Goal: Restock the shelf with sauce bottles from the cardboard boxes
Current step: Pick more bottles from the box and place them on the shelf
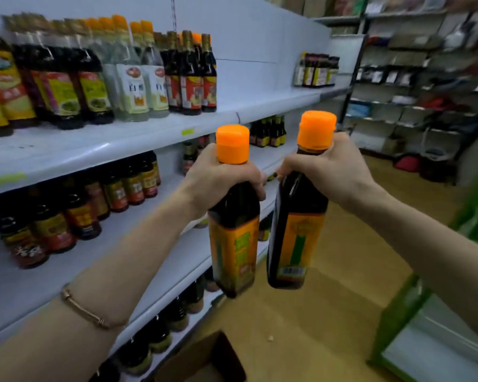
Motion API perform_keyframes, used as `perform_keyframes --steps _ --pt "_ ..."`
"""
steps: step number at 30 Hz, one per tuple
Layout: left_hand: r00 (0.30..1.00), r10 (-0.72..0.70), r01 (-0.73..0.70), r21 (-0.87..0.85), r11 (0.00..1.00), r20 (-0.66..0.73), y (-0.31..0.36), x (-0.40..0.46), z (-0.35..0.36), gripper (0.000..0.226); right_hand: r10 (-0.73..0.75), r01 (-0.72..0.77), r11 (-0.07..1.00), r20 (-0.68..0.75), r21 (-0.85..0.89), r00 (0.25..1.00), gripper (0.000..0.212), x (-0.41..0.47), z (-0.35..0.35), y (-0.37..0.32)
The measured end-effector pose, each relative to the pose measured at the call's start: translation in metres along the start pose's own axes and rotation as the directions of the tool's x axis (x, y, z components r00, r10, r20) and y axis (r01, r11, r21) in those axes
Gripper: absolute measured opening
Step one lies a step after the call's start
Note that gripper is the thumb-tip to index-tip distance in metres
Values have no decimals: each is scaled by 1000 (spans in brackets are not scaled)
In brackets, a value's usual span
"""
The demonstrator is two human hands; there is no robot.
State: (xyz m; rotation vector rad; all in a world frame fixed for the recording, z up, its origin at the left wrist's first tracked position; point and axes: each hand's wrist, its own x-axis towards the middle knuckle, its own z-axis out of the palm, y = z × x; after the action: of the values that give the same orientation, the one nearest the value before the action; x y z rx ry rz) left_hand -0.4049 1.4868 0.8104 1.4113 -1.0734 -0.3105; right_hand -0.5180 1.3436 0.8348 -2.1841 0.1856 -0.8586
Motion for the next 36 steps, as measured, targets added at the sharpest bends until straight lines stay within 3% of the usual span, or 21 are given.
perform_keyframes --steps 13,22,28,34,36 --pt "995 -44 39 58 998 85 -57 205 60 18 45 -45 999 -35 -6 998 65 145 -85 131" --pt "993 21 -28 64 998 117 -107 381 91 16 37 -40 999 -145 -17 989 56 274 -128 219" --pt "994 25 -34 86 996 104 -134 464 82 20 19 -16 999 -110 34 994 60 355 -131 279" --pt "999 3 3 159 987 -32 -171 544 71 18 -63 63 996 5 68 998 40 458 -120 346" --pt "994 -5 22 158 987 -108 -178 572 68 18 -113 107 989 47 106 992 42 498 -120 359"
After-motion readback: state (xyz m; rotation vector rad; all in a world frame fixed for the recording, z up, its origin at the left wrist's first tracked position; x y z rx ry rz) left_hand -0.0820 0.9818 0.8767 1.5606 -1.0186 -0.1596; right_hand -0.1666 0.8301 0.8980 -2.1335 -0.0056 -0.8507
